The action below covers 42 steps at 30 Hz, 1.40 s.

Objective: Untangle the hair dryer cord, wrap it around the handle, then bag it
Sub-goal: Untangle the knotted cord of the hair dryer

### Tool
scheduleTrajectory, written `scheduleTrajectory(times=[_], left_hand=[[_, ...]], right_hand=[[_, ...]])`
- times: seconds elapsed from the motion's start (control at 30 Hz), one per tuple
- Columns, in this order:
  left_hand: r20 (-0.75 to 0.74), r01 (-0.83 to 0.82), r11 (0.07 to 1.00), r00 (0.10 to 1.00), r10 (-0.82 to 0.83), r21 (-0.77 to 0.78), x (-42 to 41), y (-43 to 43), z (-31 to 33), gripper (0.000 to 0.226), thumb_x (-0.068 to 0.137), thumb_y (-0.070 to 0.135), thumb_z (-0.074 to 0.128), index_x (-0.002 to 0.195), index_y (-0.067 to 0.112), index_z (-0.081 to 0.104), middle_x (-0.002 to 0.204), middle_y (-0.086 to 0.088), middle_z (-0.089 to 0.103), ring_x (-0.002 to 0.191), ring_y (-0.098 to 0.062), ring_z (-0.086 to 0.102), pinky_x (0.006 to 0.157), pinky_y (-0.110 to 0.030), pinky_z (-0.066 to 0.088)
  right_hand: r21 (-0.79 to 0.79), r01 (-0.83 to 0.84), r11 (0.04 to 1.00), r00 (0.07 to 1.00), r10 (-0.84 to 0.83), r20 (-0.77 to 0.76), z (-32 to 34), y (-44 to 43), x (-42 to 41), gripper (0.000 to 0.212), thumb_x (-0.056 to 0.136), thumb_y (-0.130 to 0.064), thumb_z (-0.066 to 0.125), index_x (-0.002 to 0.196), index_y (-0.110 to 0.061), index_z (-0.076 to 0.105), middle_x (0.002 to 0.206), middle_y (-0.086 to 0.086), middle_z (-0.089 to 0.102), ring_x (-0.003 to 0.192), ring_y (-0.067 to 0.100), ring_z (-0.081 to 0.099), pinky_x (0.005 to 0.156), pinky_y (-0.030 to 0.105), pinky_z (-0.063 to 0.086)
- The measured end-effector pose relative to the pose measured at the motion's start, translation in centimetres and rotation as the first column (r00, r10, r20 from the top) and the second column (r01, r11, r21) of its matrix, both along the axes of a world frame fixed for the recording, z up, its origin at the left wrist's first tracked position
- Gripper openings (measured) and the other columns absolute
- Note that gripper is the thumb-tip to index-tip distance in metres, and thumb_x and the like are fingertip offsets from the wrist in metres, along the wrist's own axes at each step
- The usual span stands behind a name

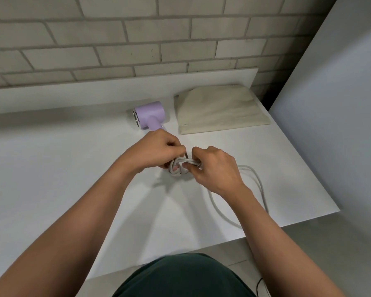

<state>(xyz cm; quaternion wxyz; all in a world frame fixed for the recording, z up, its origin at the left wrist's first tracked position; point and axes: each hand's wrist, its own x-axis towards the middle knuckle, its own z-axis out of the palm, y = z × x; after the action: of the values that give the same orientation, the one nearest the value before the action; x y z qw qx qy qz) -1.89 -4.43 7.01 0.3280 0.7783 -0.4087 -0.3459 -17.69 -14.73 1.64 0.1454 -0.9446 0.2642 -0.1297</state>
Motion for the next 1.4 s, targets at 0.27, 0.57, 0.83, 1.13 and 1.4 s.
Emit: scheduleTrajectory(times=[0.27, 0.57, 0.83, 1.13, 1.4], left_hand=[[0.286, -0.150, 0.986, 0.944, 0.163, -0.067, -0.2, -0.2, -0.2, 0.023, 0.090, 0.017, 0.058, 0.076, 0.008, 0.073, 0.065, -0.002, 0.071, 0.063, -0.012, 0.068, 0.070, -0.042, 0.060], [0.165, 0.002, 1.000, 0.986, 0.000, -0.015, 1.5, 0.5, -2.0, 0.041, 0.093, 0.004, 0.051, 0.131, 0.022, 0.056, 0.124, 0.005, 0.061, 0.103, -0.018, 0.069, 0.079, -0.038, 0.062], [0.348, 0.510, 0.756, 0.679, -0.647, 0.410, 3.0, -2.5, 0.5, 0.019, 0.090, 0.038, 0.072, 0.108, 0.045, 0.076, 0.084, 0.009, 0.070, 0.083, -0.017, 0.062, 0.076, -0.041, 0.053], [0.526, 0.290, 0.940, 0.779, -0.341, 0.180, 2.4, -2.4, -1.5, 0.028, 0.101, 0.031, 0.058, 0.074, 0.027, 0.058, 0.070, 0.006, 0.058, 0.071, -0.022, 0.056, 0.061, -0.035, 0.043], [0.623, 0.011, 1.000, 0.782, -0.017, 0.012, 3.4, -2.0, -2.1, 0.040, 0.100, 0.008, 0.046, 0.136, 0.018, 0.061, 0.120, -0.011, 0.068, 0.109, -0.037, 0.061, 0.073, -0.036, 0.045]], right_hand=[[0.351, -0.083, 0.933, 0.995, 0.055, 0.088, -1.4, -1.2, -0.5, 0.027, 0.087, -0.045, 0.077, 0.094, -0.029, 0.056, 0.084, -0.017, 0.063, 0.078, 0.009, 0.059, 0.070, 0.034, 0.050], [0.583, -0.215, 0.784, 0.977, 0.169, 0.133, -0.3, -3.4, -1.4, 0.016, 0.090, -0.014, 0.079, 0.099, -0.023, 0.068, 0.095, -0.014, 0.077, 0.093, 0.003, 0.071, 0.084, 0.019, 0.053], [0.558, -0.227, 0.799, 0.970, 0.136, 0.200, 0.0, -3.4, -0.3, 0.021, 0.081, -0.022, 0.087, 0.087, -0.027, 0.067, 0.084, -0.010, 0.073, 0.082, 0.009, 0.067, 0.074, 0.018, 0.049], [0.604, -0.148, 0.783, 0.977, 0.021, 0.212, -0.6, -4.7, -0.4, 0.017, 0.090, -0.028, 0.079, 0.100, -0.029, 0.066, 0.096, -0.011, 0.076, 0.084, 0.012, 0.069, 0.081, 0.029, 0.055], [0.610, -0.114, 0.784, 0.983, 0.001, 0.182, -1.1, -4.9, -0.1, 0.017, 0.092, -0.018, 0.077, 0.103, -0.031, 0.076, 0.091, -0.009, 0.078, 0.078, 0.013, 0.071, 0.082, 0.034, 0.058]])
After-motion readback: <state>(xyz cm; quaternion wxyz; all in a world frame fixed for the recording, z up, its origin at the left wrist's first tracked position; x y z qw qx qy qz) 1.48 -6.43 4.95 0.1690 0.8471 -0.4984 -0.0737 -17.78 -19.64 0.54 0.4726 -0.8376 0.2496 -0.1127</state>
